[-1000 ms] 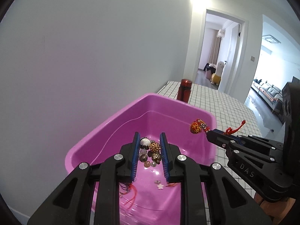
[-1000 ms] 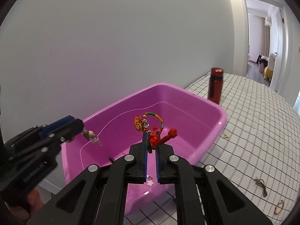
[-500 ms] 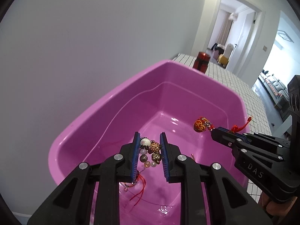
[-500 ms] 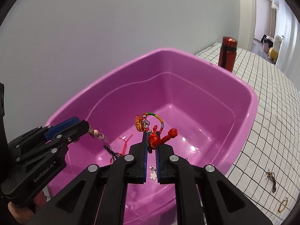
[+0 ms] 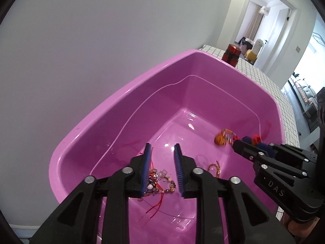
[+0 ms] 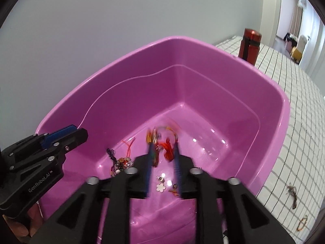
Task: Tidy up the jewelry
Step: 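Lower both bracelets into the tub and open both tools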
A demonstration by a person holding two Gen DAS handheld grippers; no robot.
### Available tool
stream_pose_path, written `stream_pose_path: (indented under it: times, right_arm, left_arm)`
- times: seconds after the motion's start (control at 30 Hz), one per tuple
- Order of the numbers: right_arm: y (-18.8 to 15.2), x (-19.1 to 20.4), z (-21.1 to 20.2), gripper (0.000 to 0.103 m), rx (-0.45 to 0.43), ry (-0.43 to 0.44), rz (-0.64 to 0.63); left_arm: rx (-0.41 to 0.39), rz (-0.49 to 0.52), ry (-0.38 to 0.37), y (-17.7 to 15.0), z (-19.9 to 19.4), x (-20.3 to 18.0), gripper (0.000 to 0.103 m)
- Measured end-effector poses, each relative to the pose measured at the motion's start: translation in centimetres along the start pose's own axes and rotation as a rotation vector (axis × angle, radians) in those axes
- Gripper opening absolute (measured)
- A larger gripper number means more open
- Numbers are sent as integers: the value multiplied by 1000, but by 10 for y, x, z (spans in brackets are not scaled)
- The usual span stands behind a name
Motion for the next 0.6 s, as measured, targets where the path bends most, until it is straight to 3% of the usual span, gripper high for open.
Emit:
stream_pose_path:
  times: [0.03, 0.1, 0.6]
  right_arm:
    - [1, 1, -3, 39, -6, -6, -5]
    - [3, 0, -6, 43, -17, -13, -6]
    - [-3, -4, -21, 48, -14, -11, 30]
  left_arm:
    - [-2, -1, 3, 1, -1, 1, 39]
    - [-19, -11, 17, 3, -5, 5, 68]
    - [-26, -12, 64, 2, -25, 18, 78]
Point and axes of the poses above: each gripper's, at about its wrist camera, not at the fingertips, and z roughly the way its jaws point, x to its left, y to its top, the point moved 9 cm from there along z, roughly the way its jaws point, and after that the axes turned 8 degrees about -x, right-handed, at the moved point
